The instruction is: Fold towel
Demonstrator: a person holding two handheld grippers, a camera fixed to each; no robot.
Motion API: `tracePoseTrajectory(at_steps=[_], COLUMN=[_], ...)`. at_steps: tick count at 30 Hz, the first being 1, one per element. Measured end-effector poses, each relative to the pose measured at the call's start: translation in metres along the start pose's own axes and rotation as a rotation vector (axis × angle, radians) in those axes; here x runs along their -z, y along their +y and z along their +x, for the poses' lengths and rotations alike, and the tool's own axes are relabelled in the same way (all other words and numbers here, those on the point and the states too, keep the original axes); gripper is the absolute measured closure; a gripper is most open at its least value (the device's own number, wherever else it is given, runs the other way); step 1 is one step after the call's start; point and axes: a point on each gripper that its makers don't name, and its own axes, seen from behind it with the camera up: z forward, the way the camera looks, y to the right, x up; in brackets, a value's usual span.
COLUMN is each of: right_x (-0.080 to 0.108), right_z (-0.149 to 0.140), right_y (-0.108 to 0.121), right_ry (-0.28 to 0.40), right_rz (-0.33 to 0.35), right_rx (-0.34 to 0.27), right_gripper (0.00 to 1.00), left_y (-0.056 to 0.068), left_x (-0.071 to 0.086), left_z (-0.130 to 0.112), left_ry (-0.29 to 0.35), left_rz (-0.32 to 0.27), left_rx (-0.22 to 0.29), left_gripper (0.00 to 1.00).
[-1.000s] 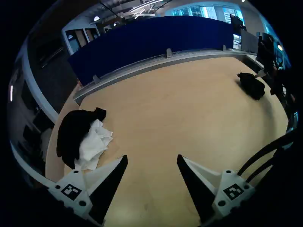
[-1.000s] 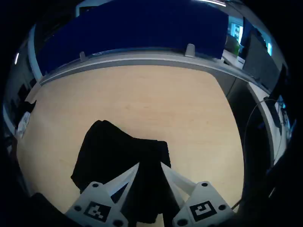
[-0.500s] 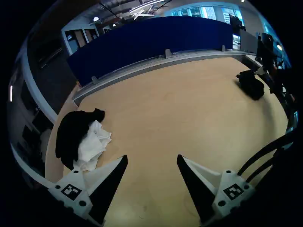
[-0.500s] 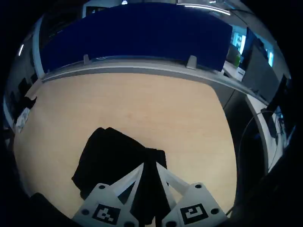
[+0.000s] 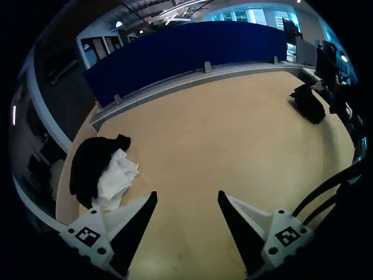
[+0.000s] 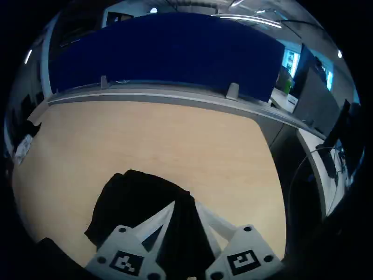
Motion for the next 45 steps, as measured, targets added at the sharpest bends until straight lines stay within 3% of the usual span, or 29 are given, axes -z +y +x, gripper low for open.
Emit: tracePoseTrajectory(at_steps=[2,5,8,13,21,29,38,45], right_x=[0.000,0.002,0.004,0.008,0.011,0.021,0.037,0.044], right_z=[0.000,0.001,0.002,0.004,0.005,0.002,-0.028,-0.044], right_y=[0.000,0.000,0.000,-0.001,-0.007,-0.037,-0.067,-0.077], right_ry=[0.000,0.005,0.005,0.013,0.025,0.050,0.043,0.029], right_rz=[-0.002,-0.005,-0.003,-0.001,0.003,0.033,0.051,0.051], right_rx=[-0.001,0.001,0.005,-0.001,-0.019,-0.020,-0.047,-0.044], right_gripper=[0.53,0.40,0.20,0.00,0.00,0.00,0.00,0.00], left_y=[0.000,-0.001,-0.001,0.000,0.001,-0.002,-0.003,-0.002], left_x=[0.000,0.000,-0.001,-0.002,-0.001,0.001,0.001,0.002], left_z=[0.000,0.000,0.000,0.000,0.001,0.002,0.001,-0.001], left_ry=[0.000,0.001,0.001,0.004,0.008,0.012,0.020,0.021], left_rz=[0.000,0.001,0.000,-0.002,-0.004,-0.003,-0.006,-0.010], left_rx=[0.000,-0.001,-0.001,0.000,0.001,0.002,0.003,0.001], left_gripper=[0.03,0.03,0.03,0.03,0.03,0.03,0.03,0.03])
